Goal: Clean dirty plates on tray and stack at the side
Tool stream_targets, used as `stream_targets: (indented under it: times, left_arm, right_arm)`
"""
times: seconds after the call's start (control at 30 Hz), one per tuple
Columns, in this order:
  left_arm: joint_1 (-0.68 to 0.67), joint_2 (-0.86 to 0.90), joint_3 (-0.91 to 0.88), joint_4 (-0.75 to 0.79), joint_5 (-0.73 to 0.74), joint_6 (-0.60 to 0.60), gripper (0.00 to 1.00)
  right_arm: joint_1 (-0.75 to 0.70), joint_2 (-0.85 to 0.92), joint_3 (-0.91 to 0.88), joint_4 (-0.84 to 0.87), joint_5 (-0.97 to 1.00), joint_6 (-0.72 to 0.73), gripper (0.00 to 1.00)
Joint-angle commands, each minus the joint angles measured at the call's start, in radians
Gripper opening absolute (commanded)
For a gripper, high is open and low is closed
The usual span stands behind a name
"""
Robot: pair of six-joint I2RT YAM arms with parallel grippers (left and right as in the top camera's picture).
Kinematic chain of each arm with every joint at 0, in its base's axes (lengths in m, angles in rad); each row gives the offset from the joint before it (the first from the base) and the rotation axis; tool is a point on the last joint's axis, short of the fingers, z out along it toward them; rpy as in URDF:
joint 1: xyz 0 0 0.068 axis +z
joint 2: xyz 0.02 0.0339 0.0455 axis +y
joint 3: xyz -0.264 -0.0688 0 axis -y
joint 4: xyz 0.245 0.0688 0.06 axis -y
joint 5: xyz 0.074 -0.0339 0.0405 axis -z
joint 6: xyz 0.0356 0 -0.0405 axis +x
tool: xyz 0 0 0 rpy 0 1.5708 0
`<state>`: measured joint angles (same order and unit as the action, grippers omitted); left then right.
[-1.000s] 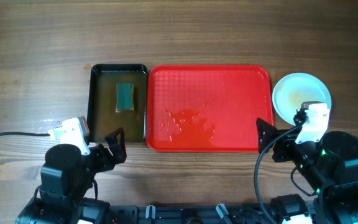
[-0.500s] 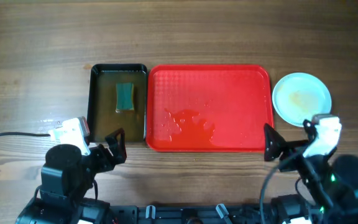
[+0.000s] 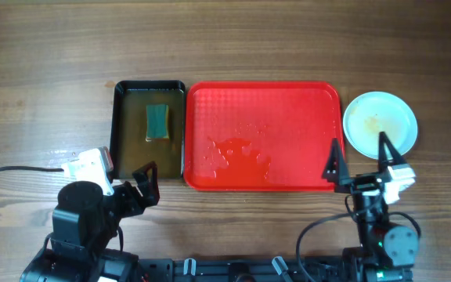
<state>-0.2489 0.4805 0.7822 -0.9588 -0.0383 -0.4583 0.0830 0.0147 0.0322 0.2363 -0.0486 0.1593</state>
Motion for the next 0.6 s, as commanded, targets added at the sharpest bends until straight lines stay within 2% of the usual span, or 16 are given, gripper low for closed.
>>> stream_targets:
  times: [0.0, 0.03, 0.1, 0.57]
  left_arm:
    - [-0.005, -0.003, -0.006, 0.003, 0.004, 0.002, 1.00]
    - [-0.005, -0.003, -0.006, 0.003, 0.004, 0.002, 1.00]
    - [-0.005, -0.003, -0.006, 0.003, 0.004, 0.002, 1.00]
    - [-0.005, -0.003, -0.006, 0.003, 0.004, 0.002, 1.00]
  right_arm:
    - [-0.005, -0.011, -0.027, -0.058, -0.094, -0.110, 1.00]
    - [-0.005, -0.011, -0.027, -0.143, -0.128, -0.158, 1.00]
    - [-0.005, -0.011, -0.027, -0.225, -0.125, -0.153, 1.00]
    - [-0.005, -0.010, -0.027, -0.224, -0.121, -0.159, 1.00]
